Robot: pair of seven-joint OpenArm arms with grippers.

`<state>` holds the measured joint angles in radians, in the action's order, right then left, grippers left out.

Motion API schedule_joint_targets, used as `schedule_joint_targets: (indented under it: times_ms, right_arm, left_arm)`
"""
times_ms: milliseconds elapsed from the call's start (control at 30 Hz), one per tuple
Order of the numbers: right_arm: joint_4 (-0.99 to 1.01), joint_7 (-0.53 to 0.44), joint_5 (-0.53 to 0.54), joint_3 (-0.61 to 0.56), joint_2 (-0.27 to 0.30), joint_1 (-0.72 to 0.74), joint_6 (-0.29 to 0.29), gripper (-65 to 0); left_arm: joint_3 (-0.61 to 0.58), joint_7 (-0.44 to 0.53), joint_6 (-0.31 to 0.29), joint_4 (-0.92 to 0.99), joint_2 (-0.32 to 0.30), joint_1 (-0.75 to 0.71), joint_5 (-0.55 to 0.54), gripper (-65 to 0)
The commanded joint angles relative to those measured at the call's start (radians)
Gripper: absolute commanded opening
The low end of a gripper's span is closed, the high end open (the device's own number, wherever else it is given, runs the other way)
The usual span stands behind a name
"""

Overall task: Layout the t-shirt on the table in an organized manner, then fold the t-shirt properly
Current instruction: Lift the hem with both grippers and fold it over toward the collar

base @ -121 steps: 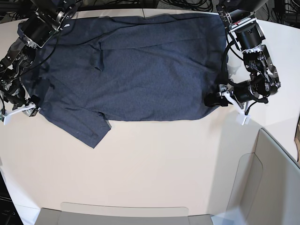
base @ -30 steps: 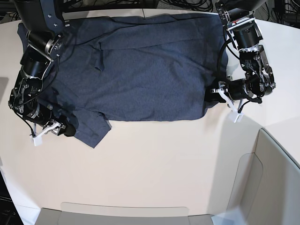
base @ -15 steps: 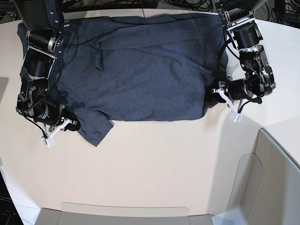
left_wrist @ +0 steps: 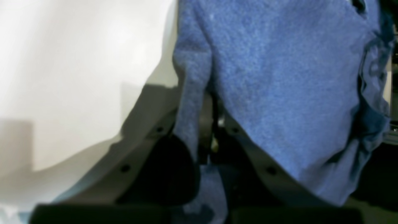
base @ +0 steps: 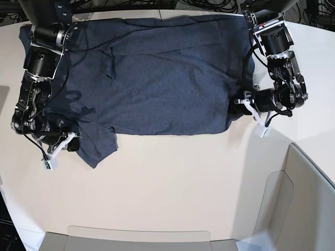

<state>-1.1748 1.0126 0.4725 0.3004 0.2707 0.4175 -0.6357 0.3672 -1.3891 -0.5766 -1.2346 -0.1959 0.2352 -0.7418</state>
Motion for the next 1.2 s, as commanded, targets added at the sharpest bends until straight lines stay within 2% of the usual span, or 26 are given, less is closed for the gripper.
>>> schedule_joint_targets:
  times_ms: [0, 300, 600, 967, 1167]
  right_arm:
    - [-0.052, -0.016, 0.012, 0.003, 0.023, 0.001, 0.003, -65.0]
    - [-0.348, -0.016, 0.012, 0.010, 0.034, -0.153, 0.003, -65.0]
    - [-0.592, -0.019, 0.013, 0.018, 0.074, -0.346, 0.003, -65.0]
    - [-0.739, -0.018, 0.013, 0.242, 0.080, -0.575, -0.003, -65.0]
    - [-0.742, -0.018, 0.013, 0.288, 0.083, -0.667, -0.003, -65.0]
  left_arm:
    - [-0.001, -0.007, -0.001, -0.044, -0.012, 0.017, 0.015, -65.0]
    - [-0.001, -0.007, -0.001, -0.207, -0.012, 0.014, 0.015, -65.0]
    - [-0.001, -0.007, -0.001, -0.389, -0.012, -0.092, 0.015, -65.0]
    - [0.005, -0.007, -0.001, -0.617, -0.012, -0.257, 0.015, -65.0]
    - [0.006, -0.007, -0.001, -0.663, -0.014, -0.342, 0.018, -65.0]
